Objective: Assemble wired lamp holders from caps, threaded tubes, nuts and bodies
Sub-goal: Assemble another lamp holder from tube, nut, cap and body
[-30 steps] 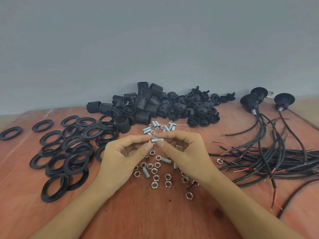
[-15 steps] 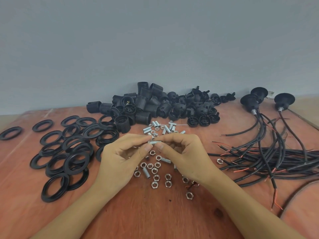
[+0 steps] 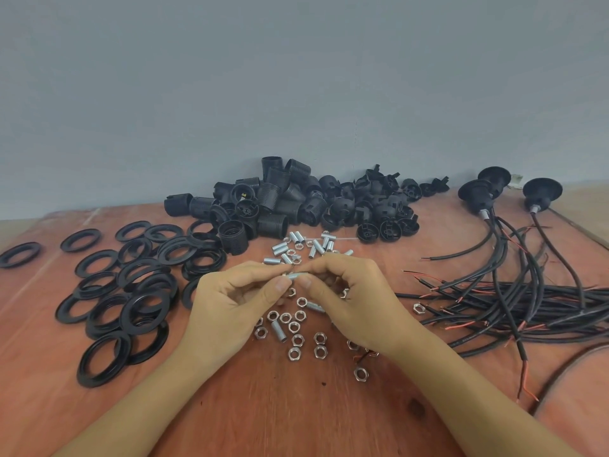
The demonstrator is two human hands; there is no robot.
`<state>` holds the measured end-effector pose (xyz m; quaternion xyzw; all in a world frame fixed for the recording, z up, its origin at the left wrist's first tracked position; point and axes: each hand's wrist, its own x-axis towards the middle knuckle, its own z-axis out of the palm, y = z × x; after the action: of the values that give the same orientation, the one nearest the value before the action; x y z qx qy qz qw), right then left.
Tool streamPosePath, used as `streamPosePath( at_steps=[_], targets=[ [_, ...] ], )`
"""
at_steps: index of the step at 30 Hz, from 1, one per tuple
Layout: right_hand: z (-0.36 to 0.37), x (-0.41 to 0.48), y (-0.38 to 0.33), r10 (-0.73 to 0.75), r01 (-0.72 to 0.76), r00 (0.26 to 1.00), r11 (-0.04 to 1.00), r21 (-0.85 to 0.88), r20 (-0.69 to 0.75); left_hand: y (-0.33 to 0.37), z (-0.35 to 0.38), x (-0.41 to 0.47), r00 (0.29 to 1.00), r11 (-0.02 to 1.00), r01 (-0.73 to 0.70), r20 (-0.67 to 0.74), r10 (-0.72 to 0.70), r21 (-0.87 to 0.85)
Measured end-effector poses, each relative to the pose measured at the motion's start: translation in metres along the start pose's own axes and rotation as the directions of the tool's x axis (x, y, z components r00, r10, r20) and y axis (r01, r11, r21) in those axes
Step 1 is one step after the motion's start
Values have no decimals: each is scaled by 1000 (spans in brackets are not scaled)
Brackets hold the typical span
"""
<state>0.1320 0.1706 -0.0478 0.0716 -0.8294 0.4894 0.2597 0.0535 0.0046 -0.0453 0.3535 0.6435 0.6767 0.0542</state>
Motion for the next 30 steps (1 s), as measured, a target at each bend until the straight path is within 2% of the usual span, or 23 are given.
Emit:
streamPosePath(
  at_steps=[3, 8, 13, 19, 26, 30],
  targets=[
    [-1, 1, 0, -32, 32, 999, 999, -24, -10, 1, 0, 0, 999, 998, 53, -10, -53, -39],
    [-1, 2, -3, -213, 202, 976, 962, -185, -37, 3, -1, 1, 987, 985, 159, -17, -161, -63],
    [-4, 2, -1, -201, 194, 979, 958, -209, -11, 5, 1, 1, 979, 978, 203, -20, -205, -53],
    [-4, 3, 1, -335, 323, 942, 894, -310, 13, 3, 1, 2, 951, 945, 308, 11, -309, -105],
    [0, 3, 3, -443, 409, 896, 839, -360, -15, 6, 0, 2, 964, 960, 263, -15, -265, -93],
    [0, 3, -3, -329, 308, 944, 912, -271, -33, 9, 2, 2, 981, 981, 190, -29, -191, -39]
  ],
)
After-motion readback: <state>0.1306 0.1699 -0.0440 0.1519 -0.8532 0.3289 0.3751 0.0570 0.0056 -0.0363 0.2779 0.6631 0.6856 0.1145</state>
